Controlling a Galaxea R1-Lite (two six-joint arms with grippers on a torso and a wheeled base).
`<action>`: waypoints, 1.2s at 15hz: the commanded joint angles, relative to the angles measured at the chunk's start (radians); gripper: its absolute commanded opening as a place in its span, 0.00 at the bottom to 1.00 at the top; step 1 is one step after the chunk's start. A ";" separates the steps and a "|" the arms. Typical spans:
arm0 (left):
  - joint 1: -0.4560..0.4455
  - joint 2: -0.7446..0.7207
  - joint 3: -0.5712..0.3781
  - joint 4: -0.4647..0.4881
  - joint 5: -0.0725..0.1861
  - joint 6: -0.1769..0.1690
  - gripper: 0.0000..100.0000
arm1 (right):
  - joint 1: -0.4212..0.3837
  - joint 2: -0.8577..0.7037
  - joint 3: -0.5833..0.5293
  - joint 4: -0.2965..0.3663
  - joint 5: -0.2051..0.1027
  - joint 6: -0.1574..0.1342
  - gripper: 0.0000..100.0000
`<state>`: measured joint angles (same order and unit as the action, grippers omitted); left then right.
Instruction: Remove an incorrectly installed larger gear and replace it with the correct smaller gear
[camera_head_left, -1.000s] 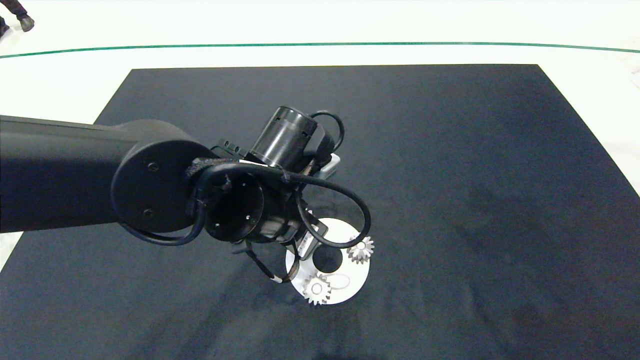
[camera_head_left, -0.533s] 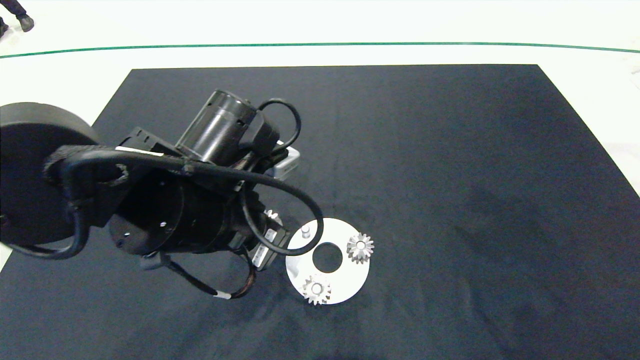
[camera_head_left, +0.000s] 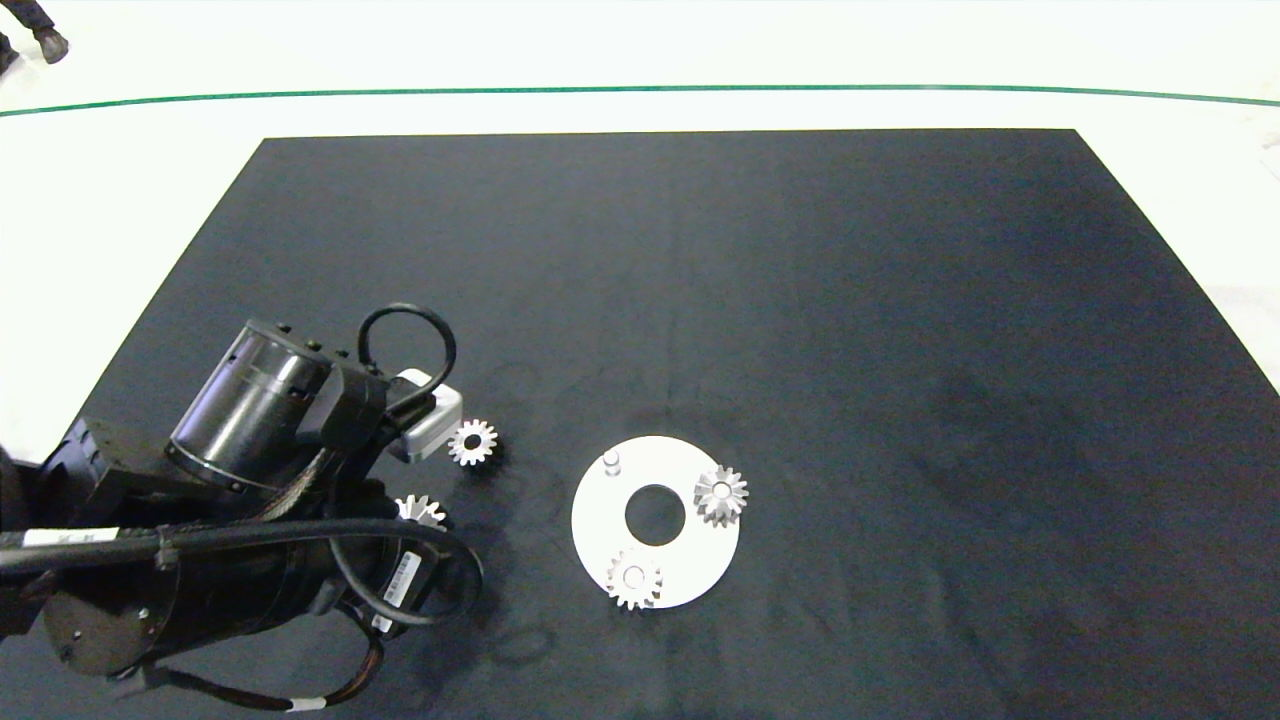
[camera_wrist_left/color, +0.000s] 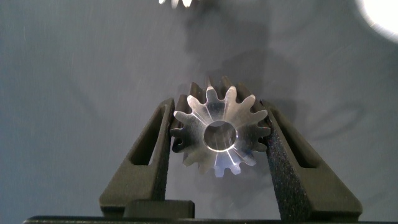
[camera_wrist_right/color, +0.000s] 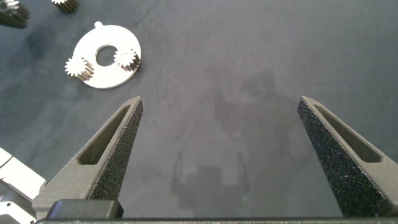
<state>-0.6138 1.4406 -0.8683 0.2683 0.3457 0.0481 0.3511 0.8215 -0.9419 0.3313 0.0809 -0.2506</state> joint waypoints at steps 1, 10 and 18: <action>0.019 -0.022 0.045 -0.004 0.001 -0.001 0.00 | 0.000 0.001 0.000 0.002 0.000 -0.002 1.00; 0.020 -0.002 0.109 -0.038 -0.001 -0.001 0.00 | 0.000 -0.002 0.002 -0.006 0.000 -0.001 1.00; 0.019 0.007 0.109 -0.038 0.001 0.001 1.00 | 0.000 -0.004 0.005 -0.006 0.000 -0.001 1.00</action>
<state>-0.5951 1.4417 -0.7596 0.2283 0.3443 0.0485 0.3511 0.8183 -0.9370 0.3232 0.0806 -0.2500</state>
